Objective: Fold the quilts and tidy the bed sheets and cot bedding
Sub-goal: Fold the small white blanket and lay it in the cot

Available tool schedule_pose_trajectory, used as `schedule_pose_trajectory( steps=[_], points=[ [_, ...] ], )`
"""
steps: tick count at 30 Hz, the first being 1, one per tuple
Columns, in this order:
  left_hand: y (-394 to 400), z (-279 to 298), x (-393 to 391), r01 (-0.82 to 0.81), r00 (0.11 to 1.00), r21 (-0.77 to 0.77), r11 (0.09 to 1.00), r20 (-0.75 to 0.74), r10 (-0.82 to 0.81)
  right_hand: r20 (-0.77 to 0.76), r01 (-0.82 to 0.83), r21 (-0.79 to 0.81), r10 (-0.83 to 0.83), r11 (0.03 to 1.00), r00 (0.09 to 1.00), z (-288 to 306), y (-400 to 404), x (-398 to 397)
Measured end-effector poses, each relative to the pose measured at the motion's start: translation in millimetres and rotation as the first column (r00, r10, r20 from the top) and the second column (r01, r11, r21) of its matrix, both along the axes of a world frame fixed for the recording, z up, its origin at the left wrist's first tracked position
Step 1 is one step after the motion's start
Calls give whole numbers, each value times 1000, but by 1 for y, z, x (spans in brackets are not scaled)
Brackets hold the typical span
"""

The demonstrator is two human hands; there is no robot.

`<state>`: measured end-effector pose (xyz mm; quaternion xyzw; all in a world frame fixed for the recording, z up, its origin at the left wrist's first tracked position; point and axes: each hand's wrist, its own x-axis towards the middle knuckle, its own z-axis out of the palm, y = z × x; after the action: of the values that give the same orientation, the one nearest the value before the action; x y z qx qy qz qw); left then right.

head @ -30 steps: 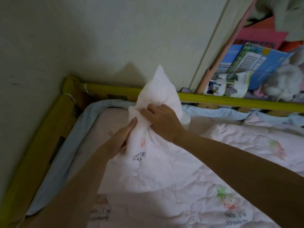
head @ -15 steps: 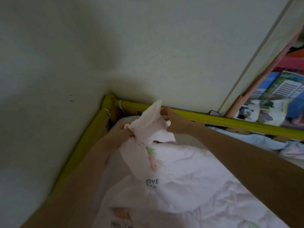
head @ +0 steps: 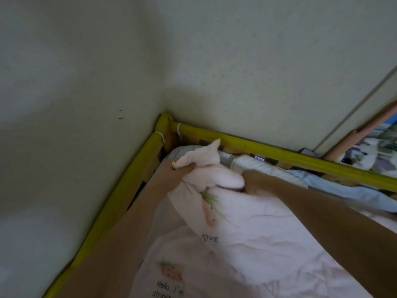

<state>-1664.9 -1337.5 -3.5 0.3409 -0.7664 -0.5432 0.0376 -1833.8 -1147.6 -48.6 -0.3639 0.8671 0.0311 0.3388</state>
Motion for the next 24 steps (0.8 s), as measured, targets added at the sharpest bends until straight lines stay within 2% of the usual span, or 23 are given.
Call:
schedule_pose_trajectory(
  steps=[2, 3, 5, 6, 7, 8, 9, 10, 11, 12, 13, 14, 15, 16, 17, 18, 20, 22, 24],
  points=[
    [-1, 3, -7, -81, 994, -112, 990, -79, 72, -307, 76, -320, -179, 945, 935, 22, -14, -19],
    [-1, 7, -13, -128, 981, -147, 981, -162, 104, -395, 96, -492, -320, 865, 861, 37, -23, -29],
    [-2, 16, -29, -195, 940, -164, 967, -313, 137, -378, 95, -745, -536, 660, 755, 66, -43, -49],
    [-2, 23, -38, -213, 924, -170, 962, -356, 141, -326, 98, -818, -596, 567, 734, 77, -50, -55],
    [-1, 29, -47, -222, 913, -184, 958, -385, 137, -278, 113, -850, -620, 515, 734, 82, -53, -61],
    [-1, 34, -54, -219, 909, -213, 952, -400, 120, -245, 137, -848, -606, 513, 757, 80, -54, -65],
    [0, 35, -58, -200, 914, -254, 946, -397, 87, -244, 161, -790, -544, 592, 803, 76, -51, -66],
    [2, 35, -60, -168, 927, -308, 937, -373, 44, -236, 162, -685, -427, 710, 873, 71, -44, -65],
    [5, 34, -61, -131, 941, -354, 926, -338, 4, -175, 150, -585, -305, 797, 936, 64, -36, -64],
    [9, 33, -60, -97, 951, -376, 921, -307, -25, -73, 185, -560, -271, 808, 960, 60, -29, -61],
    [16, 30, -59, -69, 957, -377, 924, -287, -46, 38, 299, -604, -348, 739, 937, 59, -23, -58],
    [26, 28, -59, -34, 963, -368, 929, -261, -69, 211, 501, -659, -502, 561, 839, 61, -14, -53],
    [39, 26, -59, 14, 968, -362, 932, -230, -104, 402, 684, -631, -600, 366, 691, 65, -7, -50],
    [53, 23, -61, 78, 971, -382, 921, -181, -157, 606, 839, -496, -603, 224, 519, 72, 0, -46],
    [68, 20, -62, 158, 964, -430, 889, -128, -233, 765, 937, -302, -543, 173, 347, 76, 8, -42],
    [91, 17, -66, 243, 943, -473, 847, -89, -320, 822, 959, -180, -503, 217, 268, 79, 23, -40],
    [140, 13, -72, 366, 896, -457, 811, -62, -440, 808, 929, -126, -507, 349, 300, 83, 52, -34],
    [189, 6, -80, 470, 851, -386, 794, -41, -524, 699, 908, -188, -598, 376, 392, 81, 82, -33],
    [247, 5, -92, 539, 808, -355, 763, -37, -588, 559, 888, -284, -690, 362, 460, 78, 130, -38]
  ],
)
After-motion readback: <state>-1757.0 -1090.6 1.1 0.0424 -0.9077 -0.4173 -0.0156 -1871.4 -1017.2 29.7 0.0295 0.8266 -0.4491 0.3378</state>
